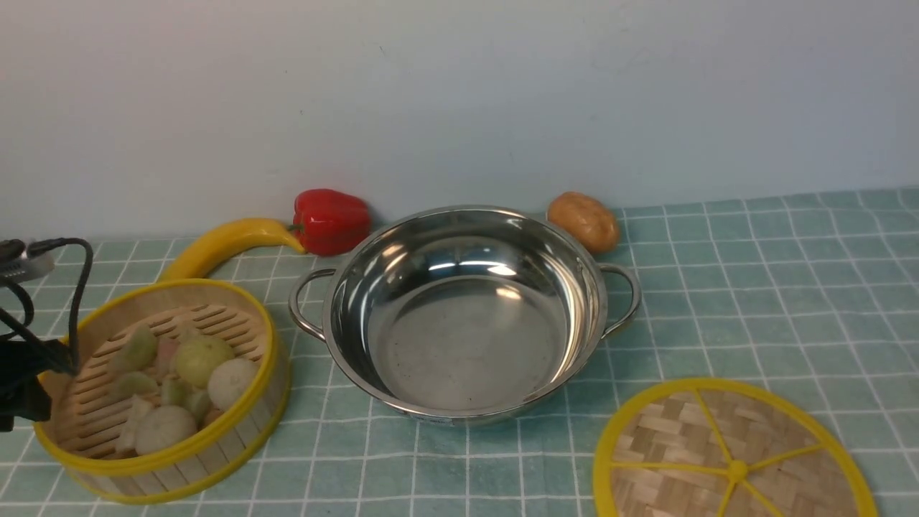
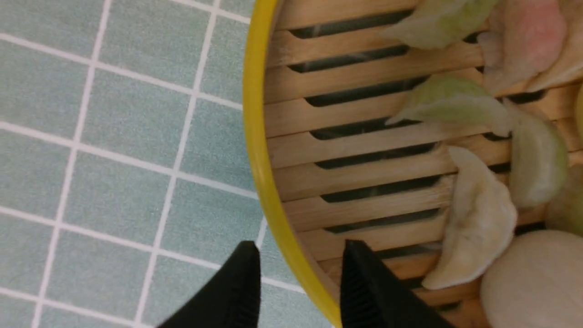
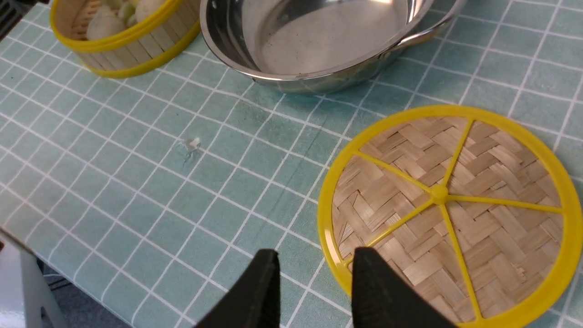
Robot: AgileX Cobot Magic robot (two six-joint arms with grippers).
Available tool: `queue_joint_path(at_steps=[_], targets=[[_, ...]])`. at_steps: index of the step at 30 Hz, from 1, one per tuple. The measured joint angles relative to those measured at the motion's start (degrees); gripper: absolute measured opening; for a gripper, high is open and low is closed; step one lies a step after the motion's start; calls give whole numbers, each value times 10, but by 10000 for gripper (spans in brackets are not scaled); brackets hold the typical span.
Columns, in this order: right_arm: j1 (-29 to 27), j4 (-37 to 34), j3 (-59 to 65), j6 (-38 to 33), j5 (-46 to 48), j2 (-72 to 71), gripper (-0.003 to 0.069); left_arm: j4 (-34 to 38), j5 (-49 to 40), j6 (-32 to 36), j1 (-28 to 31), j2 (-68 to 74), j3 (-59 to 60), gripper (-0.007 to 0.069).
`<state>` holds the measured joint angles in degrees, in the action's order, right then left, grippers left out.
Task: Place the steamer in the pot on the blue tablecloth, and put the lid on the steamer.
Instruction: 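Grasp the rim of the steamer basket holding the buns with the left gripper, then place the bamboo steamer basket with dumplings into the steel pot with the left gripper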
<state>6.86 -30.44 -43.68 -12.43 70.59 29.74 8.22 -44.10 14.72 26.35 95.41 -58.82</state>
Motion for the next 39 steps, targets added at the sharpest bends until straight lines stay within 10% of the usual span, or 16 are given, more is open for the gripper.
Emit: queue_joint_path(at_steps=[14, 21, 39], targets=[[0, -1, 0, 0, -10, 1, 243, -15, 85, -37, 0, 80, -3, 236], [0, -6, 0, 0, -12, 1, 243, 1, 116, -86, -3, 103, -7, 29], [0, -23, 0, 28, -2, 1, 243, 9, -109, -79, -22, 89, -268, 30]])
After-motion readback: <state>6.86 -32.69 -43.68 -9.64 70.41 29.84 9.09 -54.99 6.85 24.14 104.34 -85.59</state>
